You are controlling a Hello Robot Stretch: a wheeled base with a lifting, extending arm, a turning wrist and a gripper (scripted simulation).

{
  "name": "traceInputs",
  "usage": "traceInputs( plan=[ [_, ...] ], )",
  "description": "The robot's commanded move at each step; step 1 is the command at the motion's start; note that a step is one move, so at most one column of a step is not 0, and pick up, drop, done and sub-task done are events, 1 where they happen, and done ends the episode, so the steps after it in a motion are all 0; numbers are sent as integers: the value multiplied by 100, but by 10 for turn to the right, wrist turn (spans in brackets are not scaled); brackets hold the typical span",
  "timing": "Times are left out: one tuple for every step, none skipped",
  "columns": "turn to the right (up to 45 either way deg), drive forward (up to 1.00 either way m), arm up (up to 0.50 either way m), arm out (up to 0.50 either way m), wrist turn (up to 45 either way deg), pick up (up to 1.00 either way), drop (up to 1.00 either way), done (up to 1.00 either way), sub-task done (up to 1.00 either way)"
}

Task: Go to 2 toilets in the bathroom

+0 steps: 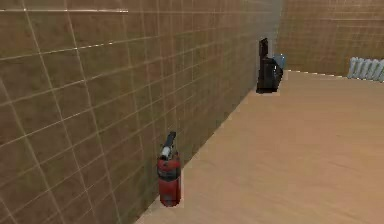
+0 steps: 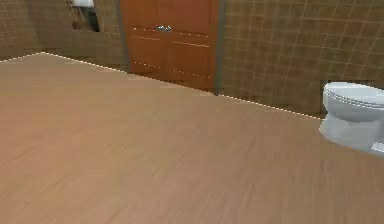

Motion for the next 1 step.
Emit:
traceInputs(
  plan=[
    [450,0,0,0,0,0,0,0,0]
  ],
)
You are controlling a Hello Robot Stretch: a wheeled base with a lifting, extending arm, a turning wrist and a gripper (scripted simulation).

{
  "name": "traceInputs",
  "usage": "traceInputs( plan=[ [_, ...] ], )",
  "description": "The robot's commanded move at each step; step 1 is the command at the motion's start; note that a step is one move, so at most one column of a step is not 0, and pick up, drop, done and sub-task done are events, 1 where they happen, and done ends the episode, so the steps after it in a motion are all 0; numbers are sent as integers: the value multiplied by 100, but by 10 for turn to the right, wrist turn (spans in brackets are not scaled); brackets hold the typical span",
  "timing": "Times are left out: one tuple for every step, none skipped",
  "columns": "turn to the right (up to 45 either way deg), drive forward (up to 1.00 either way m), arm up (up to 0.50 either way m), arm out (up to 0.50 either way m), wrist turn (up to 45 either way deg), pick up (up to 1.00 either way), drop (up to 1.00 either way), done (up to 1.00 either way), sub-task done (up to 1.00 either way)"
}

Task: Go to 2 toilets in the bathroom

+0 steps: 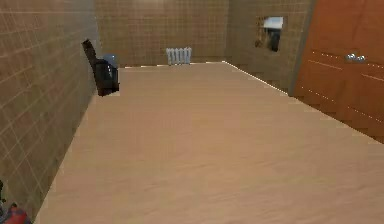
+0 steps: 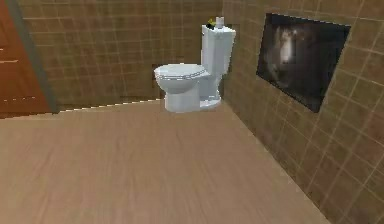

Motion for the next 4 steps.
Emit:
traceInputs(
  plan=[
    [450,0,0,0,0,0,0,0,0],
    [330,0,0,0,0,0,0,0,0],
    [0,100,0,0,0,0,0,0,0],
    [30,0,0,0,0,0,0,0,0]
  ],
)
